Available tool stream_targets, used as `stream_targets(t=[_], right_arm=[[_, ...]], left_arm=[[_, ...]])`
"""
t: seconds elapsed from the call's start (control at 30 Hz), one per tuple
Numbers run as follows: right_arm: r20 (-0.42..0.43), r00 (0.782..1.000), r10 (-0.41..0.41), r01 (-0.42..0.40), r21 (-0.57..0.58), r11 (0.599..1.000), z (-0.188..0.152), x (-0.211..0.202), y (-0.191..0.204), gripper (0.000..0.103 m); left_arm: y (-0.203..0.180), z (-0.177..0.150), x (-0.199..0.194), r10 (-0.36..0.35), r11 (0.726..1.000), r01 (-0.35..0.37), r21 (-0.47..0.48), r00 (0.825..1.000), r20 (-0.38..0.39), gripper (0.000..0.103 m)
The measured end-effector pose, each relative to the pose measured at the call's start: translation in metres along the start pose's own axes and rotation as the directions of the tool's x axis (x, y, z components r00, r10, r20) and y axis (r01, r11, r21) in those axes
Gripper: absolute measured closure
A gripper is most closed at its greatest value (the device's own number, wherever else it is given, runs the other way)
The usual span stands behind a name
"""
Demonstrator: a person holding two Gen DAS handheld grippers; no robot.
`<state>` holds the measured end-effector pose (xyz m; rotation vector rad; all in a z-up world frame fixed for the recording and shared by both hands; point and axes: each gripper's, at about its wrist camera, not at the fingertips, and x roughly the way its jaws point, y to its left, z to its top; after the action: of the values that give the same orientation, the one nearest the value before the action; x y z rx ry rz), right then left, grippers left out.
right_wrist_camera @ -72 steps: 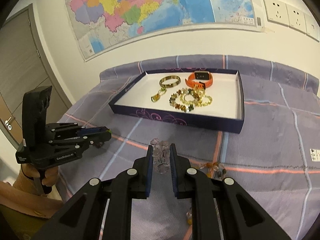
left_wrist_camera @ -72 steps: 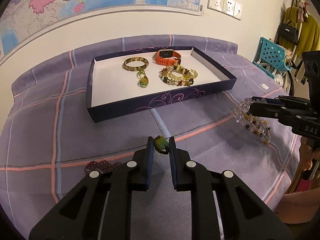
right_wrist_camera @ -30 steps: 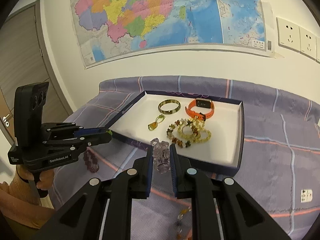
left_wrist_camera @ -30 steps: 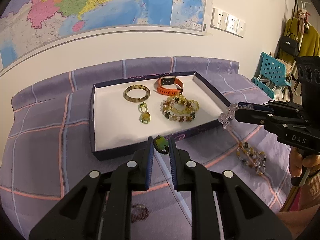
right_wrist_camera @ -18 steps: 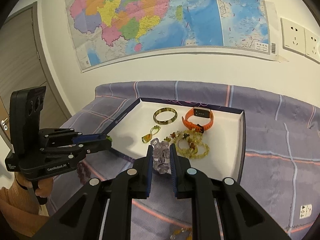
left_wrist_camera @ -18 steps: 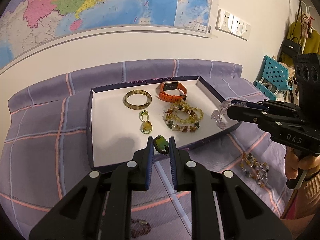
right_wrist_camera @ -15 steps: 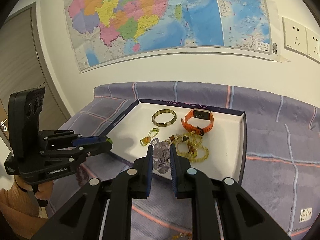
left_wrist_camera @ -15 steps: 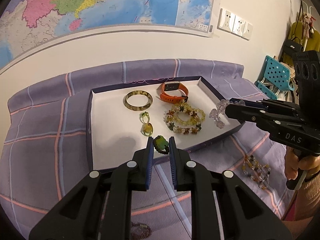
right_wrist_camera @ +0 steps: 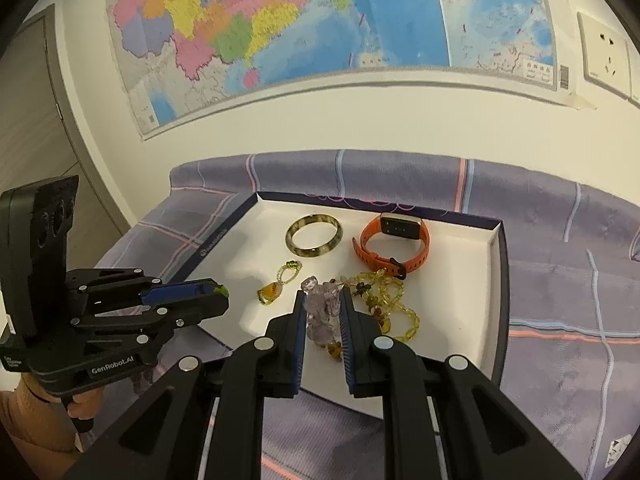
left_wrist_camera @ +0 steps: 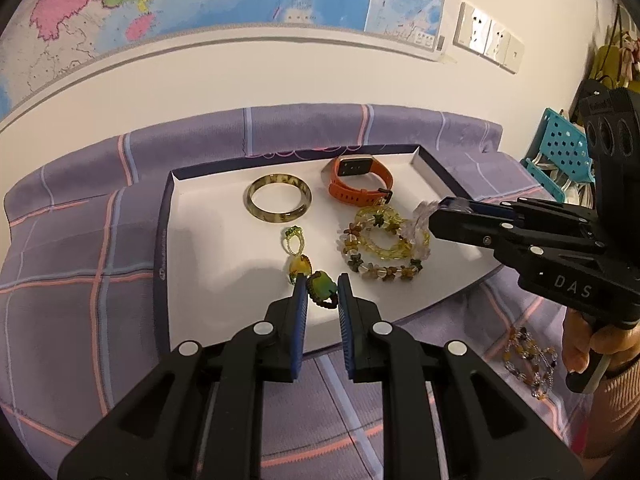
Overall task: Organize jewelry
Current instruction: 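Carry the crystal bracelet with the right tool while the left tool carries the ring into the box, then open the right tool in the box while the left tool releases the ring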
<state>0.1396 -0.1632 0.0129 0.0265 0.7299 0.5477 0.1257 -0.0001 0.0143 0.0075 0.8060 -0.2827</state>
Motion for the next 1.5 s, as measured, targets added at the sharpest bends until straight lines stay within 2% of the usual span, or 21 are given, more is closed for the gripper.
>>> stream_targets(t=[0.8,1.33,1.47,1.5], right_arm=[[-0.062,0.998,-0.011,0.015,0.061,0.998,0.006,0.037,-0.016,0.089],[-0.082,0.996,-0.025,0.031,0.071,0.997,0.002,0.043,-0.021,0.088],[-0.091,0.995,-0.038,0.045,0.076,0.996,-0.003,0.043,-0.022,0.085],[-0.092,0.995,-0.039,0.046,0.078,0.996,-0.004,0.043,-0.023,0.085]], left_arm=[[0.008,0.003,0.036,-0.002,1.000,0.000,-0.032,0.997,-0.076,0.087],[0.005,0.003,0.053,0.017,0.999,-0.021,-0.032,0.994,-0.108,0.087],[0.007,0.002,0.053,0.015,0.999,-0.019,-0.040,0.994,-0.109,0.082],[0.007,0.001,0.052,0.016,0.999,-0.020,-0.040,0.994,-0.108,0.076]])
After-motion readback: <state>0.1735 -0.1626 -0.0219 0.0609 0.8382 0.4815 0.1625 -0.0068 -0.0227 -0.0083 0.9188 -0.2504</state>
